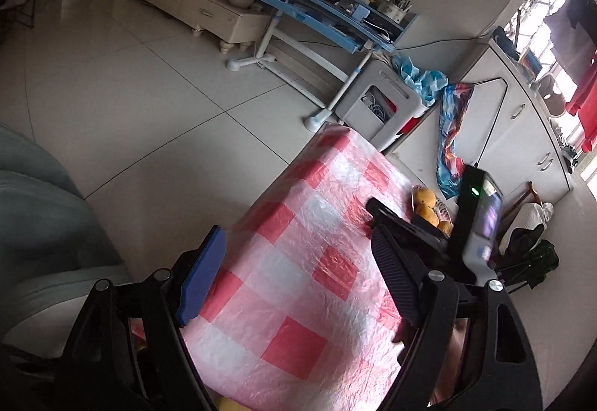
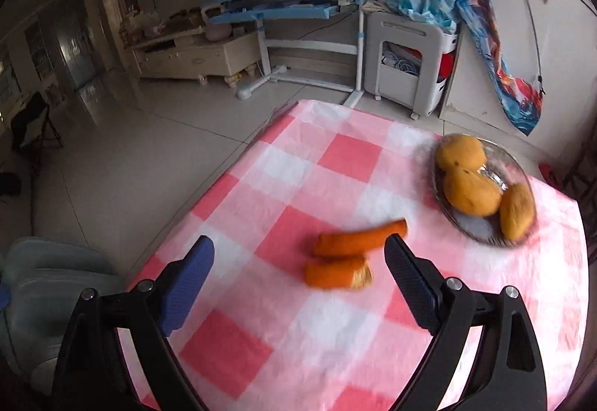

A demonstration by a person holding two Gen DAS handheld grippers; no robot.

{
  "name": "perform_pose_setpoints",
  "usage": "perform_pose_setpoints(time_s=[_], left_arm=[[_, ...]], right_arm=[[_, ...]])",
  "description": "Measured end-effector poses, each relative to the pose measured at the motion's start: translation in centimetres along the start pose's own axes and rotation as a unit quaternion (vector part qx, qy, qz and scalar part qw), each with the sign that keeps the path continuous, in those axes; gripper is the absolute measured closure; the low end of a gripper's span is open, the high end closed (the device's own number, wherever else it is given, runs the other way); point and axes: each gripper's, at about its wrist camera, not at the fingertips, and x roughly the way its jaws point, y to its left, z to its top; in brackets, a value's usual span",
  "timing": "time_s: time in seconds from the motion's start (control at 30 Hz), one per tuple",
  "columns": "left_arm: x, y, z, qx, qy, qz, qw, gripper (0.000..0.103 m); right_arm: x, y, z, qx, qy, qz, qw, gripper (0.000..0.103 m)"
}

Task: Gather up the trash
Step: 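Move both tools back over the table toward the carrot pieces, then grasp a carrot peel with the right gripper while the left grasps a carrot piece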

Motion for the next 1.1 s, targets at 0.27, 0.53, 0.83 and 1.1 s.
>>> perform_pose_setpoints(time_s=[0.27, 0.53, 0.83, 1.1], left_arm=[[1.2, 0.0, -0.4, -0.001, 0.042, -0.008, 0.9991, 0.026], [2.1, -0.9, -1.3, 0.022, 0.063, -0.003, 0.9977, 0.026], [3.1, -3.1, -3.9, 0.106, 0.078, 0.025, 0.9909, 0.025], [3.2, -4.1, -4.8, 0.134, 0.040, 0.048, 0.9891, 0.025]], right_arm=[[5.5, -1.3, 0.1, -0.009, 0.068, 0.038, 0.997, 0.017], [-0.8, -0.5, -6.9, -0.068, 0.104, 0.091, 0.988, 0.017], [-12.6, -6.5, -13.8, 0.048, 0.026, 0.118, 0.991, 0.016], [-9.8, -7.0, -13.0, 0.100, 0.038, 0.101, 0.989, 0.040]])
